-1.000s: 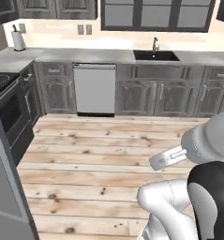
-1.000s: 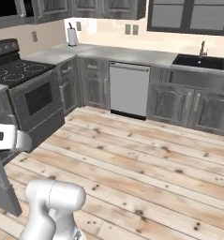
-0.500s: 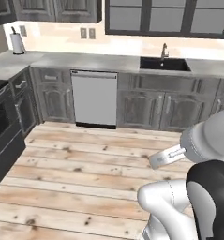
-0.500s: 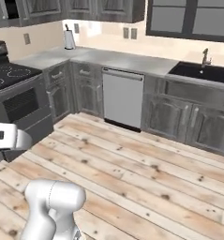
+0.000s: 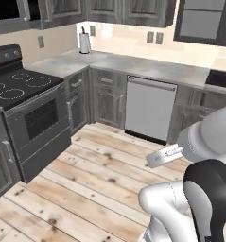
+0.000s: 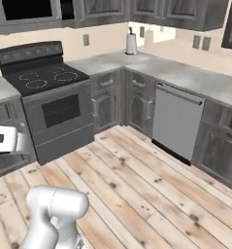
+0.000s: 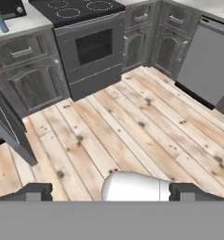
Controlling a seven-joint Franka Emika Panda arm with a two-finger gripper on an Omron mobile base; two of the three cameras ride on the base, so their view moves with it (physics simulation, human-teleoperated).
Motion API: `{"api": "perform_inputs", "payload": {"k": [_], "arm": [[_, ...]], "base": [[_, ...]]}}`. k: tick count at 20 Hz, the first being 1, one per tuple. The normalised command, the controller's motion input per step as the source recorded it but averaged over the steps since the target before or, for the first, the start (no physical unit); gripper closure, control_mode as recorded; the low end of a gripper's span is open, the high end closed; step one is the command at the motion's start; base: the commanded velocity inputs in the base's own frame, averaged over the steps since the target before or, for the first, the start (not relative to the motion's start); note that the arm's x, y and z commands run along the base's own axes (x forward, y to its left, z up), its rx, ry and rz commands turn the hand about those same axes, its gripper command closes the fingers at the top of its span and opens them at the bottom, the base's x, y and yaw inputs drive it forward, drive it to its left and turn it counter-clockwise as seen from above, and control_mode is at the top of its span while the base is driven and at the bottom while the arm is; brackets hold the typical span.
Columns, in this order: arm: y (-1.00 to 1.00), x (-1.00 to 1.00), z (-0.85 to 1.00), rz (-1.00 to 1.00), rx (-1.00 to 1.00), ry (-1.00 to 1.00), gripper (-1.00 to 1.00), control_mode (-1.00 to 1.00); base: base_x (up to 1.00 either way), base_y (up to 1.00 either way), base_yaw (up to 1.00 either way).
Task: Take the bottled waters from the counter and place them in the freezer to freeze. Close the freezer door after placing the bottles.
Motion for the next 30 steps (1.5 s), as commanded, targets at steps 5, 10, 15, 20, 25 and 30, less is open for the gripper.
{"api": "perform_inputs", "payload": {"k": [5, 10, 15, 20, 25, 30], "arm": [[0.0, 0.0, 0.0, 0.0, 0.0, 0.0, -1.0, 1.0], [0.0, 0.0, 0.0, 0.0, 0.0, 0.0, -1.0, 1.0], [0.0, 0.0, 0.0, 0.0, 0.0, 0.0, -1.0, 1.0], [0.0, 0.0, 0.0, 0.0, 0.0, 0.0, -1.0, 1.0], [0.0, 0.0, 0.0, 0.0, 0.0, 0.0, -1.0, 1.0], [0.0, 0.0, 0.0, 0.0, 0.0, 0.0, -1.0, 1.0]], "base": [[0.81, -0.28, 0.57], [0.86, -0.16, 0.49], [0.96, -0.17, 0.39], [1.0, -0.01, 0.25], [1.0, 0.0, 0.15], [0.86, 0.43, 0.09]]}}
